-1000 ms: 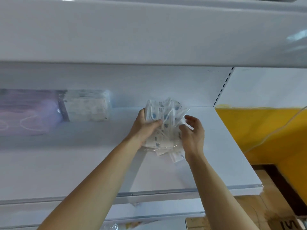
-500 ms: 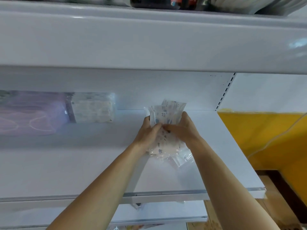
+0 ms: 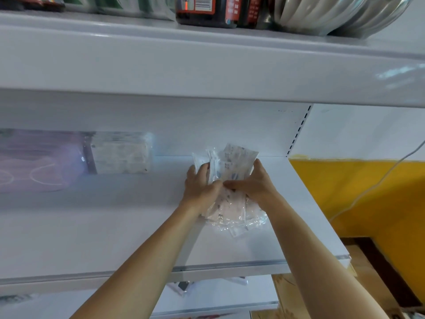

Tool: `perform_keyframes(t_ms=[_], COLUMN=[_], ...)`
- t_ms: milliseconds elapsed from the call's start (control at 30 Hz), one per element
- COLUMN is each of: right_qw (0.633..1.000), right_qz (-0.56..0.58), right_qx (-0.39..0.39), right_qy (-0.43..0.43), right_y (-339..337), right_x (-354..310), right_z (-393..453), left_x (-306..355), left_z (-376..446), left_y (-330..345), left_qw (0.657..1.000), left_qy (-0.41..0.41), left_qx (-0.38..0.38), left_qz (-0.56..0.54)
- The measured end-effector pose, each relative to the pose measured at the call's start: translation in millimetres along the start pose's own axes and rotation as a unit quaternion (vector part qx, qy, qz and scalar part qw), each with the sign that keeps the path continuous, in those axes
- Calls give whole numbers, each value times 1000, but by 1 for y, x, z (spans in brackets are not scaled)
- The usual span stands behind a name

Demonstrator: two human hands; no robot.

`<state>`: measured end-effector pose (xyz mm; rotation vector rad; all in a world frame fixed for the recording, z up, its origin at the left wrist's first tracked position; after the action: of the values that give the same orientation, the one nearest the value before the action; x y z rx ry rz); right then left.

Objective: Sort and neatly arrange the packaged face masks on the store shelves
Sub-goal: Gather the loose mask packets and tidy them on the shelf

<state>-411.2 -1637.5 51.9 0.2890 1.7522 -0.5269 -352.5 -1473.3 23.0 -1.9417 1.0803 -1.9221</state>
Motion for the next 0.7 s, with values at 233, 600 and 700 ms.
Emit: perform_keyframes(t_ms=[233, 600, 700], right_qw=[985, 960, 956], right_qz=[155, -118, -141], right_qx=[-10, -2, 5], right_qy=[-73, -255, -258], right_y=[-16, 24, 36], right_x=[-21, -75, -74], right_z=[-11, -24, -21], left_x=[16, -10, -13], left_z=[-8, 1, 2], left_y=[-29, -34, -27], left_qw=[990, 911, 914], left_qy=[123, -32, -25], left_qx=[59, -36, -45], left_qz=[-41, -410, -402])
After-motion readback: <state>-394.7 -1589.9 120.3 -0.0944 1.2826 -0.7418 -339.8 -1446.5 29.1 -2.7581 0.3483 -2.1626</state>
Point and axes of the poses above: each hand's wrist, its own z-axis towards the middle knuckle, its own y-axis out of the palm, x = y × z, the point moved 7 cm from there along z, towards the middle knuckle, and after that the axes turned 15 degrees about z, right-handed, at the moved point
